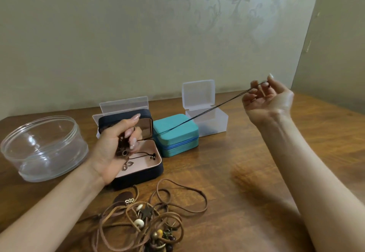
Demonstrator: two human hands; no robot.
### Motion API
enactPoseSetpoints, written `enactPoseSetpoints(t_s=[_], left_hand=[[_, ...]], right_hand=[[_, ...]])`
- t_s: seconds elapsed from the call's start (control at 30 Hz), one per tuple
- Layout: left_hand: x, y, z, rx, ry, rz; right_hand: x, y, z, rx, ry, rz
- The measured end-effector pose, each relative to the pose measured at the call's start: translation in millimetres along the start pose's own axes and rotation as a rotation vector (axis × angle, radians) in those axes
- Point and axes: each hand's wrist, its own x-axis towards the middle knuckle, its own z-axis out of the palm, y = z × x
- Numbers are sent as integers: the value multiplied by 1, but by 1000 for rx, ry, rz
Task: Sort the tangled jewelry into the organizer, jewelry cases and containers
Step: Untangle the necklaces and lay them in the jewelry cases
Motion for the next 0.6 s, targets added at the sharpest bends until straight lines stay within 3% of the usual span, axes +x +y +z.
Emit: enactPoseSetpoints(t_s=[0.1, 0.27, 0.37, 0.47, 0.53, 0.6], left_hand=[[-1, -2, 2, 108, -37, -13], [-4, 1, 10, 128, -135, -61], [-6, 3, 8, 196, -180, -18], [-7, 6, 7, 283, -166, 36], [-7, 8, 6, 359, -173, 54], [-7, 9, 5, 417, -188, 67]], right_hand=[[-6, 7, 9, -353, -146, -34], [-38, 42, 19, -1302, -722, -88], [-54, 59, 19, -1730, -930, -48], [-66, 69, 27, -1596, -875, -200], [-71, 74, 31, -1383, -841, -75], [-74, 81, 30, -1322, -864, 29]])
